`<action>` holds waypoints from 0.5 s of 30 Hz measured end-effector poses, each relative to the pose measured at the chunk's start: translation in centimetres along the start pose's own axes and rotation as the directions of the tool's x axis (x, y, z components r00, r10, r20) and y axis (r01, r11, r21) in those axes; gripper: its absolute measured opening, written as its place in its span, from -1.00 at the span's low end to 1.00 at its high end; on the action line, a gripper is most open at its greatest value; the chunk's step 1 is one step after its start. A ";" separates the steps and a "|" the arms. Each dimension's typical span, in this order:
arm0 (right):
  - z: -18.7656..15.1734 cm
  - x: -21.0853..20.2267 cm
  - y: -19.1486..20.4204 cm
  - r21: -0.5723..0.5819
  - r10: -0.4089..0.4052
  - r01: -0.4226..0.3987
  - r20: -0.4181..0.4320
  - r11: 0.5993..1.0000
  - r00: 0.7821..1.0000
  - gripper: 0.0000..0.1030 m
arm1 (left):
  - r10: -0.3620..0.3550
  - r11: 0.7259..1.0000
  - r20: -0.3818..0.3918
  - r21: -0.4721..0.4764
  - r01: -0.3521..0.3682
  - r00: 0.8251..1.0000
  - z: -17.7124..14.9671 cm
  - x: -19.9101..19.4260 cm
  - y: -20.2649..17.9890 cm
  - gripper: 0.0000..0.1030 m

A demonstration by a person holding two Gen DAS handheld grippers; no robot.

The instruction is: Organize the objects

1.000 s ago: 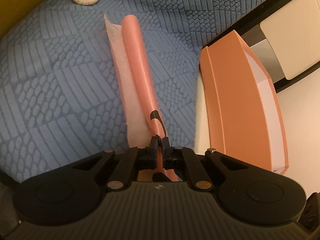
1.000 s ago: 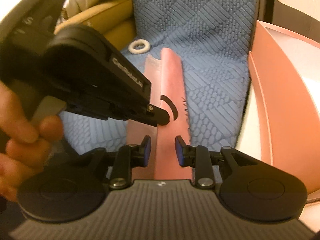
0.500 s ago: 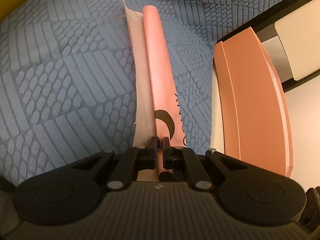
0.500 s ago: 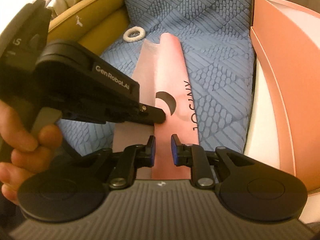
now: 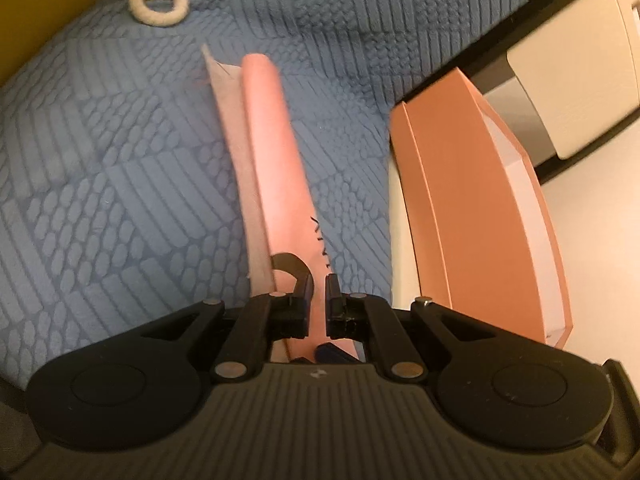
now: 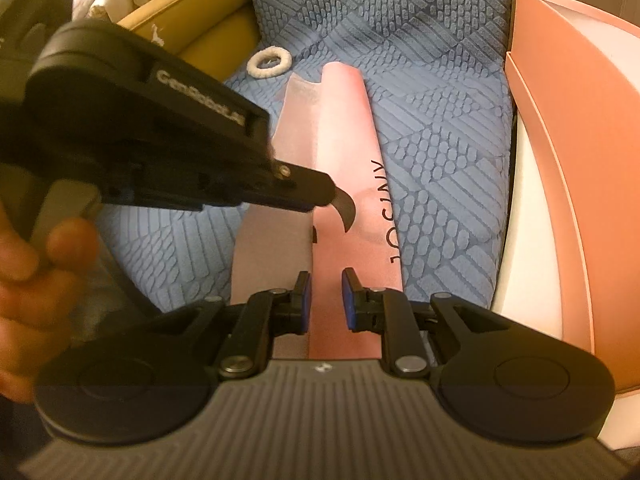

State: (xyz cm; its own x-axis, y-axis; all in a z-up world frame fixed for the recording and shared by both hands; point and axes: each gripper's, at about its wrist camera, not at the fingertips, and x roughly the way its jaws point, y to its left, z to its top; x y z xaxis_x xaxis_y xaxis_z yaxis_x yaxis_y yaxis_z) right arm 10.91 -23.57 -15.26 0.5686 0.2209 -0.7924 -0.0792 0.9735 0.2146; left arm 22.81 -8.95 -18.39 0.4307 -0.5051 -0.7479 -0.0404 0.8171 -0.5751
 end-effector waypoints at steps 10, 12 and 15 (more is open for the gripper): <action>0.1 -0.6 -0.5 0.003 0.005 -0.005 -0.013 1.000 1.000 -0.62 | 0.014 1.000 -0.056 -0.011 -0.015 0.998 -0.8 1.8 0.8 -0.88; 0.2 -0.9 -1.2 0.037 0.009 -0.008 -0.010 0.999 1.000 -0.53 | 0.016 1.000 -0.054 -0.018 -0.017 0.998 -0.9 1.6 1.0 -0.88; 0.3 -1.5 -2.5 0.101 0.028 -0.027 -0.004 0.994 1.000 -0.28 | 0.019 1.000 -0.050 -0.018 -0.020 0.999 -1.0 1.4 1.2 -0.88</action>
State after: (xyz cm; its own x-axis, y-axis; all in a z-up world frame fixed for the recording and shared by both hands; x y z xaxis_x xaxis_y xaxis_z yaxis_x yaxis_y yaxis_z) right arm 10.47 -26.36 -14.46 0.5633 0.2479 -0.7882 -0.0113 0.9561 0.2927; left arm 22.46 -8.95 -20.48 0.3847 -0.5030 -0.7739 -0.0652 0.8216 -0.5664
